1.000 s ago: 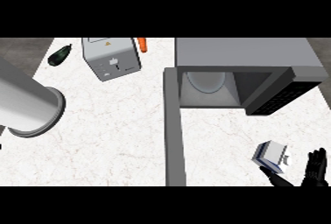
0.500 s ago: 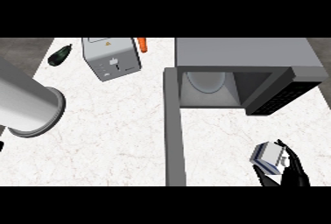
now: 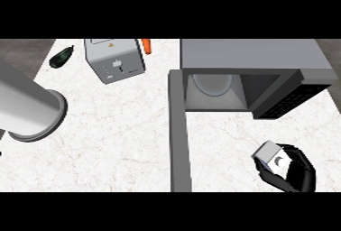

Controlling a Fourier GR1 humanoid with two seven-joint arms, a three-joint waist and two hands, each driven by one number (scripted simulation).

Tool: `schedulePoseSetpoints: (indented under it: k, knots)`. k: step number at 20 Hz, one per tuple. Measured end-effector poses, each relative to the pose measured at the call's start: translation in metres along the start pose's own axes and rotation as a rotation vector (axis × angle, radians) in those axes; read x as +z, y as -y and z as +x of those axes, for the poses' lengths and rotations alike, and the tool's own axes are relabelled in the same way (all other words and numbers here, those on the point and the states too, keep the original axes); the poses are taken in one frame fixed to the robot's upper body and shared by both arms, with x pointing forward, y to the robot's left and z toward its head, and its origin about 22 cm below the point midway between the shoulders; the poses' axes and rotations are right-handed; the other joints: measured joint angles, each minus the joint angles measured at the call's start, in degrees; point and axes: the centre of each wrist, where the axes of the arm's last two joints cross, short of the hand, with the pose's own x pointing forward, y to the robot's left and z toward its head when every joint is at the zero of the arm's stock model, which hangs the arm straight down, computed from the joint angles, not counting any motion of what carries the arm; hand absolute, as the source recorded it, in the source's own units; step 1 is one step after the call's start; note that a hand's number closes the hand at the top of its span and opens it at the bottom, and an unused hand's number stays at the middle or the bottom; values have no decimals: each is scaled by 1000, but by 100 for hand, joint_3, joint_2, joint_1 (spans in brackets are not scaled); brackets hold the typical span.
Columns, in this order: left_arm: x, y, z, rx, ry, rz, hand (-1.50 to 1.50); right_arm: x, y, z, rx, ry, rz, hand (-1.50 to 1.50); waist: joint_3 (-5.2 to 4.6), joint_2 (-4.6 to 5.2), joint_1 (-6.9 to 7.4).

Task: Pick up the milk, place it into the microwave and close the microwave

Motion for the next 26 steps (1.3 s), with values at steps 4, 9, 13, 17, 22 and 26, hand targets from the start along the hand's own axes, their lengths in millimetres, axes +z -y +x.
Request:
schedulePoseSetpoints:
  k: [4, 9, 13, 17, 22, 26]
  knots:
    - [-4, 6, -1, 8, 0, -8, -150, -35, -5, 8, -65, 25, 152, 150, 4, 4, 13]
    - [-1, -1, -2, 12, 5, -3, -150, -55, -16, 23, -131, 60, 293, 150, 1, -2, -1]
    - [0, 0, -4, 17, 9, -3, -150, -58, -35, 38, -194, 74, 372, 150, 0, -6, -17]
    - [5, 2, -5, 18, 4, 1, -150, -65, -54, 65, -232, 82, 426, 150, -1, -11, -26]
    - [6, -9, -4, 22, -6, 5, -150, -74, -80, 96, -193, 110, 454, 150, 0, -7, -20]
    - [4, -12, -2, 20, -13, 10, -150, -89, -102, 115, -123, 122, 455, 150, 0, -3, -8]
